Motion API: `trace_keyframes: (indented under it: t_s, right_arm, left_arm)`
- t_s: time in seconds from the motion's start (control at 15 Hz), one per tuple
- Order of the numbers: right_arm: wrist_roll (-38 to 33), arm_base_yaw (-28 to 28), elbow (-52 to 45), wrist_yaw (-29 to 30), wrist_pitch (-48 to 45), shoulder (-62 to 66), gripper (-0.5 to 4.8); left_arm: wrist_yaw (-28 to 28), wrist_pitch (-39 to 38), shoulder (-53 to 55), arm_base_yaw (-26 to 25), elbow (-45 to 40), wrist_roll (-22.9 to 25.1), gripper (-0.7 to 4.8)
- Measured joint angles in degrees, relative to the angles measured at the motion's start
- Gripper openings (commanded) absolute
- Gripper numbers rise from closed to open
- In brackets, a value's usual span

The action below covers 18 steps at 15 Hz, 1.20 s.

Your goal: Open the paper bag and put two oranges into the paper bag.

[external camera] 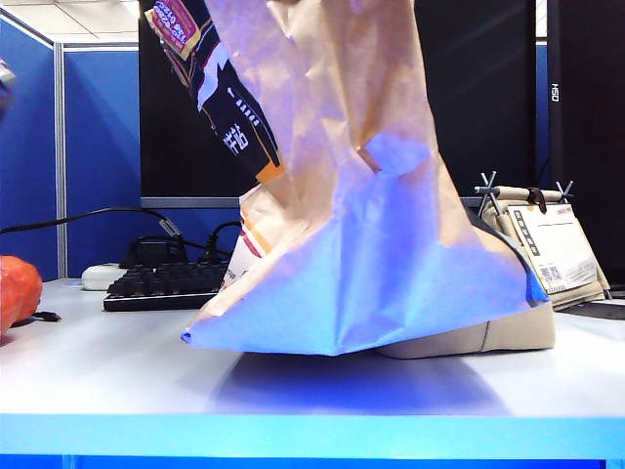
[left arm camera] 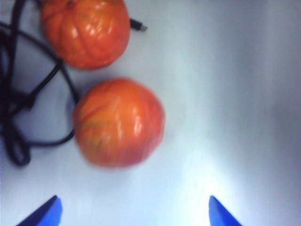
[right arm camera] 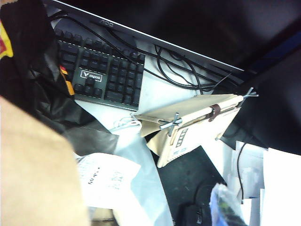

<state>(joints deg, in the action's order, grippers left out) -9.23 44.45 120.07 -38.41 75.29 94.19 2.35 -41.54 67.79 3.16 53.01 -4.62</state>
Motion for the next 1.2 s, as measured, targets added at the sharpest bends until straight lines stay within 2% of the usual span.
trace_keyframes:
  t_s: [0.2, 0.33, 0.47, 0.8, 1.2]
  right_arm:
    - [0.24, -0.17, -0.02, 0.02, 0.02, -0.13, 4.19]
    - [0.33, -0.17, -0.02, 0.00, 0.04, -0.44, 4.19]
    - [0.35, -0.17, -0.02, 0.00, 0.04, -0.70, 4.19]
    - [0.72, -0.15, 0.00, 0.00, 0.31, -1.20, 4.19]
    - [0.79, -0.15, 0.00, 0.00, 0.48, -1.22, 4.19]
  left_arm:
    - [-0.04, 4.46, 5.11, 0.00, 0.02, 0.04, 4.42]
    - [-4.39, 2.67, 8.74, 0.00, 0.00, 0.07, 4.71]
    - [-5.88, 2.36, 10.82, -0.02, 0.00, 0.07, 4.71]
    - [-4.90, 8.87, 12.44, -0.02, 0.02, -0.13, 4.71]
    - [-4.90, 9.64, 17.57, -0.02, 0.02, -0.13, 4.71]
